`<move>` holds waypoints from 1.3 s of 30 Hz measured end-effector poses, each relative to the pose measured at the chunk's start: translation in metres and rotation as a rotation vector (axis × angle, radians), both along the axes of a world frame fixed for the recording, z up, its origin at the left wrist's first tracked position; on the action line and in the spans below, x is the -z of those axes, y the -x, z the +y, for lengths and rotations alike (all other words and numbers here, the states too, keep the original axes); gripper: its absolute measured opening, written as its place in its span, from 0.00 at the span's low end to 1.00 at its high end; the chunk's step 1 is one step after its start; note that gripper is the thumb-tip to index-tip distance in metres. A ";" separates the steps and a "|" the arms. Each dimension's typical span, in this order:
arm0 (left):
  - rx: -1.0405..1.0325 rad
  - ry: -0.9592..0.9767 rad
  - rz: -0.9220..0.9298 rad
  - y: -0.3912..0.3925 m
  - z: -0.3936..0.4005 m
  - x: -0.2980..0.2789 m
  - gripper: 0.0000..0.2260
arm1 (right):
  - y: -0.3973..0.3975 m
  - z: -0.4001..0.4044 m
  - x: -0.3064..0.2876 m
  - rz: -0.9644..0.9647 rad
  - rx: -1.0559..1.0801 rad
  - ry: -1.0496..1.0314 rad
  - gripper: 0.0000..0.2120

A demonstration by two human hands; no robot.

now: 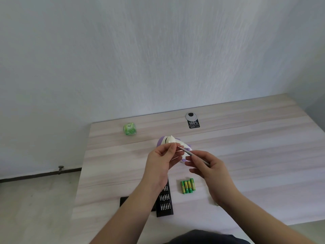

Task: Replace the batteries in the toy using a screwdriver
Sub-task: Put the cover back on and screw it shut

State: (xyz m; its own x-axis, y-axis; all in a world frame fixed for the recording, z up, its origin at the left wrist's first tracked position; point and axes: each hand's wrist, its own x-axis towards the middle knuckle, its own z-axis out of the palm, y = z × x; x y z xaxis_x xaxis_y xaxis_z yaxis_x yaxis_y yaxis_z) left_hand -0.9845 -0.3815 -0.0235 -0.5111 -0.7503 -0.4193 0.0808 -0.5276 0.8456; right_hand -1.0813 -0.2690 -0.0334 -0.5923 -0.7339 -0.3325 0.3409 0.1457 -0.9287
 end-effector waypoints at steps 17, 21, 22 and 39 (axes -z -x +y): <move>-0.030 -0.192 0.063 0.009 -0.009 0.015 0.07 | 0.015 -0.003 0.008 -0.019 0.062 -0.001 0.08; -0.050 -0.181 0.053 0.008 -0.009 0.015 0.06 | 0.017 -0.002 0.006 -0.003 0.070 0.007 0.08; -0.052 -0.179 0.045 0.008 -0.010 0.013 0.06 | 0.017 -0.002 0.005 0.002 0.067 0.008 0.08; -0.003 -0.162 0.029 0.009 0.000 -0.020 0.10 | 0.007 0.000 -0.021 0.349 -0.033 -0.074 0.06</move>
